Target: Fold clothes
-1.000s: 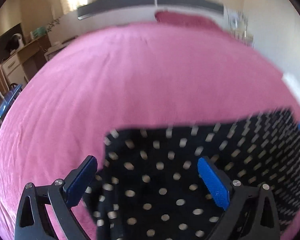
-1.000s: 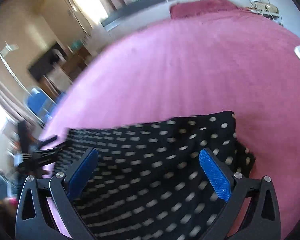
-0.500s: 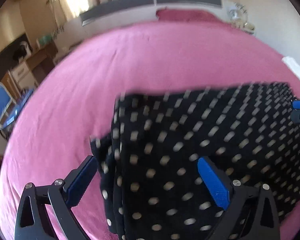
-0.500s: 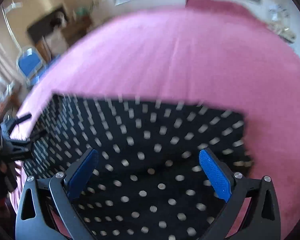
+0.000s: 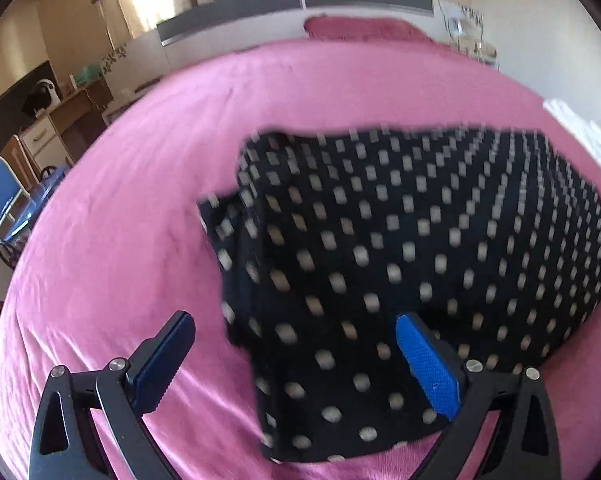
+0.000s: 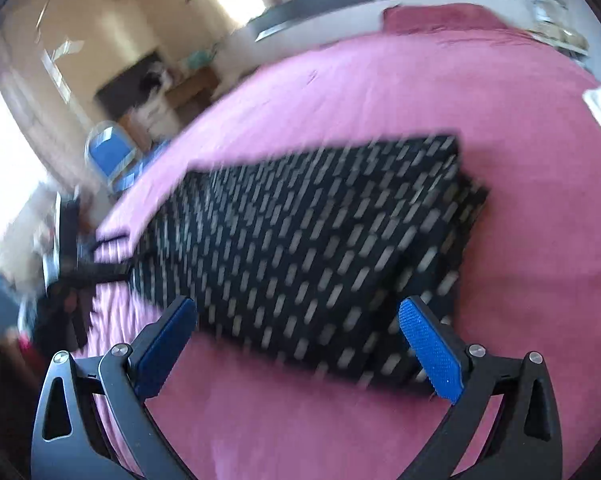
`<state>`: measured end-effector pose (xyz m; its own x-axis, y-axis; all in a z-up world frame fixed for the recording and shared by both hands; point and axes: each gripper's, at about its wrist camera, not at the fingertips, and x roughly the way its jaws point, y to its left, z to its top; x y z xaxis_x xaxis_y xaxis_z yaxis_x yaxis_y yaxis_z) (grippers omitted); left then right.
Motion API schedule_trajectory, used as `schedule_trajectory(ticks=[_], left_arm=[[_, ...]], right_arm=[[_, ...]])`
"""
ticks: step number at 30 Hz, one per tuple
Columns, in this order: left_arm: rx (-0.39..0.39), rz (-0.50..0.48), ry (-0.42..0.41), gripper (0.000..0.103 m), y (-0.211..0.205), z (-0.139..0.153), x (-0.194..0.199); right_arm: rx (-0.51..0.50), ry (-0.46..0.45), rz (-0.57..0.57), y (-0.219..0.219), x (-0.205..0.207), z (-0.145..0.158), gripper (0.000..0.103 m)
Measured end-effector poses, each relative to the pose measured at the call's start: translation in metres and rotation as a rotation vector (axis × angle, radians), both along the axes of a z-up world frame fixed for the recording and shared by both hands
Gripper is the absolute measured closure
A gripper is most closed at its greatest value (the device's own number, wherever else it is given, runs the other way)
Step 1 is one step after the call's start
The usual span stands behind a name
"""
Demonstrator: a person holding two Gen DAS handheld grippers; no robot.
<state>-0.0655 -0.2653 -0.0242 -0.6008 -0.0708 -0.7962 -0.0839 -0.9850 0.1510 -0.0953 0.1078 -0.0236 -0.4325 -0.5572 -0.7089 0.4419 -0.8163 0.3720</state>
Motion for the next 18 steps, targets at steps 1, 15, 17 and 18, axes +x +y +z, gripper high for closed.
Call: schedule_trajectory(ticks=[1,15,17,18], left_arm=[[-0.009,0.008,-0.006,0.0,0.002,-0.006,-0.002],[0.001,0.085,-0.033,0.0,-0.014,-0.026,0.002],[-0.006,0.088,-0.037,0.0,-0.017,-0.026,0.005],[-0.008,0.088,-0.04,0.0,-0.019,-0.027,0.007]], right_arm=[[0.034,-0.018,0.0,-0.007,-0.001,-0.009,0.0],[0.371,-0.104,-0.027,-0.05,-0.01,-0.038,0.0],[0.385,-0.109,-0.027,-0.053,-0.009,-0.037,0.0],[0.392,-0.114,-0.025,-0.056,-0.008,-0.037,0.0]])
